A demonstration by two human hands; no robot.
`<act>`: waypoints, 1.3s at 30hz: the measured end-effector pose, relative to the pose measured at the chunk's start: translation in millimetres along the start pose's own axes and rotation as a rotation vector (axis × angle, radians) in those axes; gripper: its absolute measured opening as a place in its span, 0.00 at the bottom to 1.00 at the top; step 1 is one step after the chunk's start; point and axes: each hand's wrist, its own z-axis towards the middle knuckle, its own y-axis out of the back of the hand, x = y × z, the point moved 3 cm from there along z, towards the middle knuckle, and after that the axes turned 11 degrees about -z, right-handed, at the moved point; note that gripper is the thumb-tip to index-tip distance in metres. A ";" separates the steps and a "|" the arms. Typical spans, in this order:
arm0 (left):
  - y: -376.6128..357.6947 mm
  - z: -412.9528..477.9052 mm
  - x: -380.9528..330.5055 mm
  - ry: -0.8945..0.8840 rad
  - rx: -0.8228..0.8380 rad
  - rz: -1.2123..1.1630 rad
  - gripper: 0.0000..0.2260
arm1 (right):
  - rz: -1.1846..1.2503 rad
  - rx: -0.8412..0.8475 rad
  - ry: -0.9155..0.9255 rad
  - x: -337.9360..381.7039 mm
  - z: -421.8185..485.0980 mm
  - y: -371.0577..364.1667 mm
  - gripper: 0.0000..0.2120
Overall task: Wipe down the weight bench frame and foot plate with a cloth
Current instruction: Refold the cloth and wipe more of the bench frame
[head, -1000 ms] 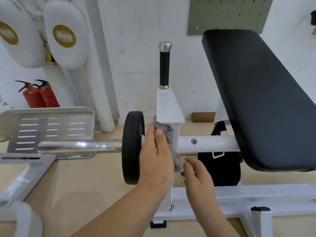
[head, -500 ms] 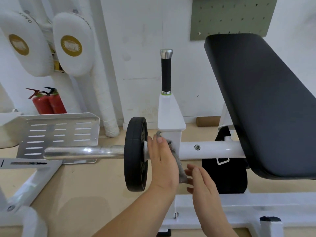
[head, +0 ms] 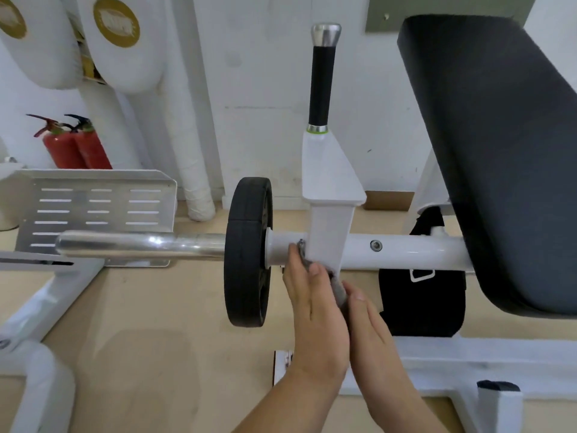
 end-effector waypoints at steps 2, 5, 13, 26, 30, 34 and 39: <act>9.7 -4.6 16.5 -0.011 0.029 0.000 0.23 | -0.015 0.011 -0.033 -3.3 2.1 -2.1 0.19; 30.8 -4.8 47.3 0.221 -0.006 -0.038 0.21 | -0.019 0.022 -0.131 -13.2 5.6 -7.4 0.21; 33.2 -1.5 67.8 0.114 -0.058 0.009 0.17 | -0.131 -0.014 -0.144 -45.0 18.2 -10.2 0.24; 87.4 6.3 157.9 0.726 -0.273 -0.095 0.27 | -0.206 0.050 -0.184 -79.9 28.9 -23.9 0.17; 107.9 9.9 194.3 0.995 -0.420 -0.154 0.39 | -0.294 0.080 -0.172 -85.1 30.6 -29.5 0.20; 98.3 10.9 177.8 0.834 -0.317 -0.152 0.25 | -0.490 0.044 -0.042 -98.3 36.1 -29.3 0.20; 111.1 10.3 188.5 0.859 -0.340 -0.063 0.33 | -0.812 0.195 -0.167 -135.5 43.0 -31.1 0.26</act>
